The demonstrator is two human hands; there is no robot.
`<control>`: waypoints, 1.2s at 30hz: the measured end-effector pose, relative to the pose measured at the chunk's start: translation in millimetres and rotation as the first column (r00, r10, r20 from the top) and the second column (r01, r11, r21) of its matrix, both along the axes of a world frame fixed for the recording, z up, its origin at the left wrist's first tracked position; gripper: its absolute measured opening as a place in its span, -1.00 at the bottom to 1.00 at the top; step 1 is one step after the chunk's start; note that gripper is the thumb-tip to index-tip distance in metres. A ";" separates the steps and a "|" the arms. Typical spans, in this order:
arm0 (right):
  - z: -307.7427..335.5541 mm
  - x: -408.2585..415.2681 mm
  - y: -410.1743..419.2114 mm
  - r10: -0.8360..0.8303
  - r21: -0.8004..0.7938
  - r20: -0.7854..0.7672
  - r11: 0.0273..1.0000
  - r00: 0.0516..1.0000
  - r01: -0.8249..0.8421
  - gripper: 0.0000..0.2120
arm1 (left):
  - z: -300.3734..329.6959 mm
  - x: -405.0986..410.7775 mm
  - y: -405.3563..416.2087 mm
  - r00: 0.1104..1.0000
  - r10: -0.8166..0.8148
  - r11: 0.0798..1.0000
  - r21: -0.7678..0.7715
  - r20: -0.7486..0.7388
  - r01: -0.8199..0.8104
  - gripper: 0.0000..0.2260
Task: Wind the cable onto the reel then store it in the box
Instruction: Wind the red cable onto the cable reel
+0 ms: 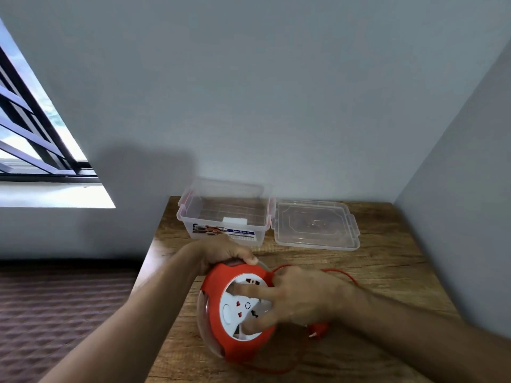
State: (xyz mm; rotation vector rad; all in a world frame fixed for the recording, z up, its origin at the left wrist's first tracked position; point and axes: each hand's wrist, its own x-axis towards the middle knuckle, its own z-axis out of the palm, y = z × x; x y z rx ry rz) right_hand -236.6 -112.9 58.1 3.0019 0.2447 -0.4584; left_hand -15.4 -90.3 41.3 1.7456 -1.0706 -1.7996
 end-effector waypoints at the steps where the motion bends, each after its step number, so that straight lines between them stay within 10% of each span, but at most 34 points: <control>1: -1.5 2.5 2.1 -0.019 -0.004 -0.009 1.000 1.000 0.019 -0.41 | 0.9 -1.8 -0.7 1.000 0.009 1.000 0.001 0.006 -0.009 -0.56; 11: -2.0 14.7 18.4 -0.407 -0.003 0.049 0.913 0.912 0.408 -0.43 | -0.6 5.7 4.5 0.969 0.239 0.960 -0.133 -0.069 -0.247 -0.48; 14: -0.2 19.1 23.6 -0.653 0.054 0.130 0.756 0.746 0.652 -0.36 | -0.4 -6.1 13.6 0.929 0.345 0.880 -0.297 -0.135 -0.370 -0.87; 18: -4.1 17.3 30.0 -0.905 0.351 0.143 0.425 0.401 0.834 -0.27 | -9.5 -29.3 27.7 0.827 0.498 0.687 -0.464 -0.262 -0.560 -0.89; 22: -10.2 16.9 30.7 -0.998 0.650 0.004 0.045 0.056 0.758 -0.27 | -21.2 -50.7 37.9 0.761 0.579 0.552 -0.547 -0.291 -0.629 -0.85; 27: -26.2 17.9 36.9 -0.986 0.797 -0.162 -0.160 -0.050 0.582 -0.35 | -28.3 -60.8 46.9 0.780 0.606 0.475 -0.717 -0.153 -0.510 -0.83; 31: -26.6 26.3 29.9 -0.744 0.729 -0.646 -0.667 -0.169 0.154 -0.71 | -30.8 -69.9 52.6 0.782 0.623 0.387 -0.867 -0.005 -0.313 -0.81; 36: -28.4 23.6 23.0 -0.652 0.639 -0.741 -0.758 -0.162 0.130 -0.72 | -41.0 -74.5 55.4 0.780 0.620 0.389 -0.895 0.079 -0.218 -0.55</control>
